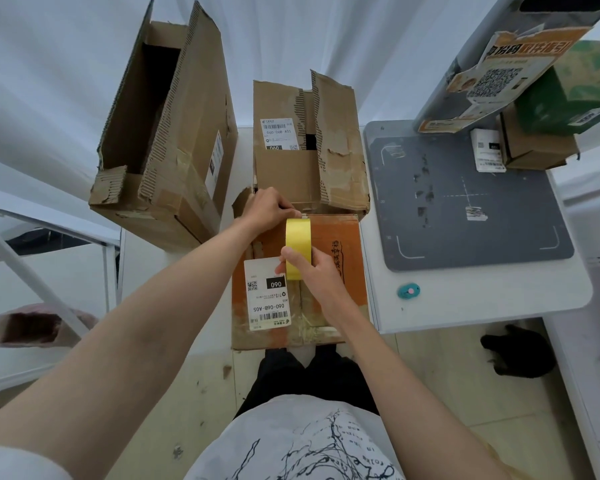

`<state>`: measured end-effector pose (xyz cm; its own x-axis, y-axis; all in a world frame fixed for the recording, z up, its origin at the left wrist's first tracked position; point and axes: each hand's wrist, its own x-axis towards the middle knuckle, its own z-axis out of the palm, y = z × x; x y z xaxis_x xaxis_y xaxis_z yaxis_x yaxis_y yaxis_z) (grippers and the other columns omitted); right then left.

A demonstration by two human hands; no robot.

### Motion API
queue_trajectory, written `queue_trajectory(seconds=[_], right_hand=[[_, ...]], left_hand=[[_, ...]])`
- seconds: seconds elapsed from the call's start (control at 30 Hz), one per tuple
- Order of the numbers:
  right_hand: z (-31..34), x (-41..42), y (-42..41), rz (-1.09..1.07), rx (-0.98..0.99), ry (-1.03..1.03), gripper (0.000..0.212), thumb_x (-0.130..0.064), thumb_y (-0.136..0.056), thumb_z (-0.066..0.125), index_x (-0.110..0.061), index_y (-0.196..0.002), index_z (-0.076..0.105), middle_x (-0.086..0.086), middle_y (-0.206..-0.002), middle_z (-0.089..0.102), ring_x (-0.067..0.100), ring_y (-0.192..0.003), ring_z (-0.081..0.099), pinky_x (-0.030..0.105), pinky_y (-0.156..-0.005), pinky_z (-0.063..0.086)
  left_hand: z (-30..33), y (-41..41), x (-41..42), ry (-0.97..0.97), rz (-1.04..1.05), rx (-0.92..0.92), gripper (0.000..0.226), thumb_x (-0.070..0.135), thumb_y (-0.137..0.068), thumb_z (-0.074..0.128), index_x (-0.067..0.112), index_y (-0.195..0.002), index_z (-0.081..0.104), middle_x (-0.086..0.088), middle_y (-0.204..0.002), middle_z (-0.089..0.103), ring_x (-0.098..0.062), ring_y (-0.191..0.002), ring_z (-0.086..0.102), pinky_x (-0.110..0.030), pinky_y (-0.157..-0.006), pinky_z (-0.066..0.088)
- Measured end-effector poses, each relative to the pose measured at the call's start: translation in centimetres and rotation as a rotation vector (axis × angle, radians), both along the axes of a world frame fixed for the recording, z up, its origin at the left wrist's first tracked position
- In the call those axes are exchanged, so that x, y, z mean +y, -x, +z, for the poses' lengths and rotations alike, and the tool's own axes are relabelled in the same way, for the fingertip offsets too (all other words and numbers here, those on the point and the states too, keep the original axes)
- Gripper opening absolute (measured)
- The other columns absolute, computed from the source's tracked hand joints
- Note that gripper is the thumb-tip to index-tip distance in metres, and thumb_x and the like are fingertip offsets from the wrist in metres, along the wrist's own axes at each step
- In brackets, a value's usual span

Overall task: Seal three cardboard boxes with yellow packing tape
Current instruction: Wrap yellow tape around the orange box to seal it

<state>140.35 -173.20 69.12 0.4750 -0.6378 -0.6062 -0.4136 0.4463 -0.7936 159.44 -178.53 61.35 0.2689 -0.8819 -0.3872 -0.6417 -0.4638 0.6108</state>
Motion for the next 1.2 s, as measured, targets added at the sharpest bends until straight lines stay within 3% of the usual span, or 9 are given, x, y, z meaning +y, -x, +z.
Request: queue_trajectory(seconds=[0.13, 0.4, 0.6, 0.77, 0.87, 1.0, 1.03, 1.1, 1.2], right_hand=[[0.4, 1.2, 1.0, 0.004, 0.01, -0.025, 0.015, -0.028, -0.094, 0.061, -0.017, -0.098, 0.072, 0.0, -0.097, 0.077, 0.015, -0.103, 0.069, 0.037, -0.09, 0.051], [1.4, 5.6, 3.2, -0.168, 0.056, -0.133, 0.038, -0.043, -0.103, 0.053, -0.009, -0.096, 0.069, 0.01, -0.081, 0.076, 0.02, -0.087, 0.075, 0.042, -0.091, 0.057], [1.9, 6.3, 2.2, -0.173, 0.077, -0.099, 0.034, -0.046, -0.102, 0.053, -0.019, -0.089, 0.068, 0.005, -0.074, 0.076, 0.019, -0.083, 0.074, 0.027, -0.072, 0.049], [2.0, 6.3, 2.6, -0.214, 0.095, -0.102, 0.042, -0.047, -0.101, 0.055, -0.009, -0.097, 0.071, 0.008, -0.076, 0.077, 0.017, -0.08, 0.075, 0.023, -0.067, 0.05], [2.1, 6.2, 2.8, -0.197, 0.123, -0.102, 0.05, -0.049, -0.101, 0.054, -0.003, -0.095, 0.073, 0.006, -0.076, 0.077, 0.012, -0.076, 0.075, 0.024, -0.07, 0.05], [2.2, 6.3, 3.0, -0.184, 0.125, -0.103, 0.05, -0.05, -0.1, 0.056, -0.004, -0.093, 0.074, 0.007, -0.075, 0.077, 0.014, -0.07, 0.074, 0.031, -0.079, 0.057], [2.2, 6.3, 3.1, -0.181, 0.125, -0.108, 0.048, -0.05, -0.1, 0.057, -0.005, -0.093, 0.074, 0.007, -0.075, 0.077, 0.014, -0.069, 0.074, 0.032, -0.079, 0.058], [2.3, 6.2, 3.1, -0.184, 0.118, -0.128, 0.045, -0.049, -0.099, 0.058, -0.007, -0.094, 0.073, 0.007, -0.076, 0.077, 0.015, -0.07, 0.074, 0.032, -0.077, 0.059], [2.2, 5.8, 3.1, -0.202, 0.087, -0.172, 0.042, -0.048, -0.099, 0.06, -0.007, -0.099, 0.072, 0.008, -0.078, 0.078, 0.019, -0.074, 0.076, 0.031, -0.07, 0.06]], left_hand=[[0.2, 0.2, 0.2, 0.004, 0.037, 0.011, 0.031, 0.043, -0.085, 0.078, 0.018, -0.102, 0.081, -0.006, -0.103, 0.078, -0.023, -0.098, 0.068, -0.041, -0.094, 0.049], [0.7, 0.7, 0.5, -0.007, 0.068, 0.009, 0.033, 0.043, -0.085, 0.077, 0.018, -0.105, 0.08, -0.004, -0.106, 0.077, -0.021, -0.102, 0.066, -0.037, -0.094, 0.048], [1.5, 1.3, 1.9, 0.125, -0.006, -0.079, 0.026, 0.038, -0.092, 0.072, 0.021, -0.11, 0.078, -0.001, -0.108, 0.074, -0.02, -0.104, 0.064, -0.038, -0.093, 0.05], [2.6, 1.3, 4.5, 0.346, -0.352, -0.27, 0.032, 0.011, -0.102, 0.054, 0.017, -0.13, 0.068, -0.002, -0.127, 0.067, -0.02, -0.12, 0.059, -0.039, -0.1, 0.05], [2.4, 1.0, 5.7, 0.319, -0.581, -0.351, 0.054, 0.0, -0.099, 0.044, 0.021, -0.148, 0.053, 0.0, -0.15, 0.053, -0.021, -0.137, 0.05, -0.039, -0.101, 0.05], [1.9, 0.6, 6.8, 0.248, -0.729, -0.408, 0.07, 0.001, -0.097, 0.048, 0.026, -0.159, 0.03, 0.008, -0.165, 0.027, -0.016, -0.144, 0.042, -0.031, -0.092, 0.054], [1.7, 0.4, 6.9, 0.238, -0.762, -0.417, 0.072, 0.004, -0.097, 0.049, 0.025, -0.161, 0.024, 0.008, -0.167, 0.021, -0.015, -0.148, 0.035, -0.028, -0.099, 0.049], [1.5, 0.4, 7.2, 0.202, -0.834, -0.447, 0.069, 0.015, -0.102, 0.044, 0.021, -0.163, 0.012, 0.004, -0.169, 0.01, -0.013, -0.156, 0.012, -0.028, -0.121, 0.024], [1.0, 0.5, 7.6, 0.123, -0.89, -0.526, 0.068, 0.035, -0.107, 0.03, 0.02, -0.162, -0.006, 0.0, -0.17, -0.01, -0.013, -0.156, -0.01, -0.034, -0.128, -0.001]])
